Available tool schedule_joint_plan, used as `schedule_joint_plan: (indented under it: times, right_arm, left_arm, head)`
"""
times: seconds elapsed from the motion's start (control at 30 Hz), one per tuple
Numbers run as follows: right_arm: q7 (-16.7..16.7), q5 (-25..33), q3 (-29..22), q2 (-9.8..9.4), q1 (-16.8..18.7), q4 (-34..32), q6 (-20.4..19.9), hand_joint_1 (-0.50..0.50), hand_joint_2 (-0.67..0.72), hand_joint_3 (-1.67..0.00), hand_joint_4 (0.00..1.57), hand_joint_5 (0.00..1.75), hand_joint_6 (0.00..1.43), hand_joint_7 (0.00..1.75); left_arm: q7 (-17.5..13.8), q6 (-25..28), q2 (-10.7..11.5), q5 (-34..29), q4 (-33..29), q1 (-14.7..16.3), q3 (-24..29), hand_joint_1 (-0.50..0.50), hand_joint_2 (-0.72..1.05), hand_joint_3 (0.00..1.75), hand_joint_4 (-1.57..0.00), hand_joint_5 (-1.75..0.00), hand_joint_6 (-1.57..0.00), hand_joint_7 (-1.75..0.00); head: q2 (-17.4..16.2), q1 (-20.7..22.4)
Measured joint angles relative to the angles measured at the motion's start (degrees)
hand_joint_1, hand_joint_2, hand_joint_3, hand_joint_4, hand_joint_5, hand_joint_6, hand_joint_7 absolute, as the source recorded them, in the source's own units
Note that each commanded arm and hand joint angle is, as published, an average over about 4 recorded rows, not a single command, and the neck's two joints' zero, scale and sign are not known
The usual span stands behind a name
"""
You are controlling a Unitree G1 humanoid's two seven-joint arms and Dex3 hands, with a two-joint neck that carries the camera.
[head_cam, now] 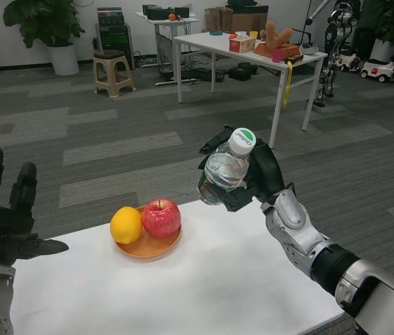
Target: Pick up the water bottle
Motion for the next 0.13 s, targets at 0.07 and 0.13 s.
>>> schedule_joint_plan:
  times: [0.07,0.13]
  right_arm:
    - [0.0,0.0,0.0,0.0,0.0,0.0,0.0,-0.21,-0.54,-1.51,1.4,1.12,1.28,0.99]
    - [0.0,0.0,0.0,0.0,0.0,0.0,0.0,-0.21,-0.54,-1.53,1.4,1.1,1.28,0.98]
  left_arm:
    - [0.0,0.0,0.0,0.0,0.0,0.0,0.0,-0.5,-0.19,0.09,0.0,-0.1,0.0,0.0]
    - [0.0,0.0,0.0,0.0,0.0,0.0,0.0,-0.5,-0.19,0.09,0.0,-0.1,0.0,0.0]
  head:
    - [0.0,0.0]
    - [0.0,0.0]
